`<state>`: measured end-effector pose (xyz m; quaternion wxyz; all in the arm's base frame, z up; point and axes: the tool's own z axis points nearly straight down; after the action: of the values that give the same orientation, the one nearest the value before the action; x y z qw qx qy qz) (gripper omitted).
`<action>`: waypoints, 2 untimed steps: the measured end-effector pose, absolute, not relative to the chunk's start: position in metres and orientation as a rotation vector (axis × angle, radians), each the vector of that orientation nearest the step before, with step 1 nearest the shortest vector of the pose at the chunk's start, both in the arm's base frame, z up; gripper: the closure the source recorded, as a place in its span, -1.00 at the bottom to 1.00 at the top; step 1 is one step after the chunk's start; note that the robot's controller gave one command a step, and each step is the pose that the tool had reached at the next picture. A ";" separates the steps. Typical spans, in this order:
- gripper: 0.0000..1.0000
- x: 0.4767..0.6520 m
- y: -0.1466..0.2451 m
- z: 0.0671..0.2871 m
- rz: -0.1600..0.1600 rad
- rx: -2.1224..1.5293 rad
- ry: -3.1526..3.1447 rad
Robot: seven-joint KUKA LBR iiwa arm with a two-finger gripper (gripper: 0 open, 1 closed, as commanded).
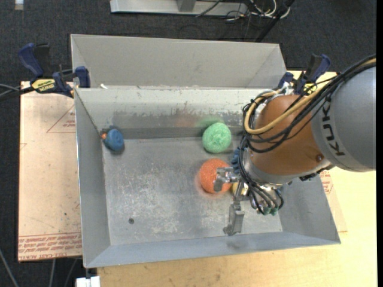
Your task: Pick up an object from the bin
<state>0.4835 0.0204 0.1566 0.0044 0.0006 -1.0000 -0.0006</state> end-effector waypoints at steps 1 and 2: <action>-1.00 0.485 0.020 0.161 -0.002 0.001 -3.141; -1.00 0.533 -0.014 0.119 -0.005 -0.181 -3.138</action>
Offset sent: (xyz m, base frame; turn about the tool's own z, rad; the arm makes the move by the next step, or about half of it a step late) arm 0.0624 -0.0478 -0.0566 0.1595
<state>0.5326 -0.0136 0.1185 -0.0008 -0.0574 -0.9983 -0.0015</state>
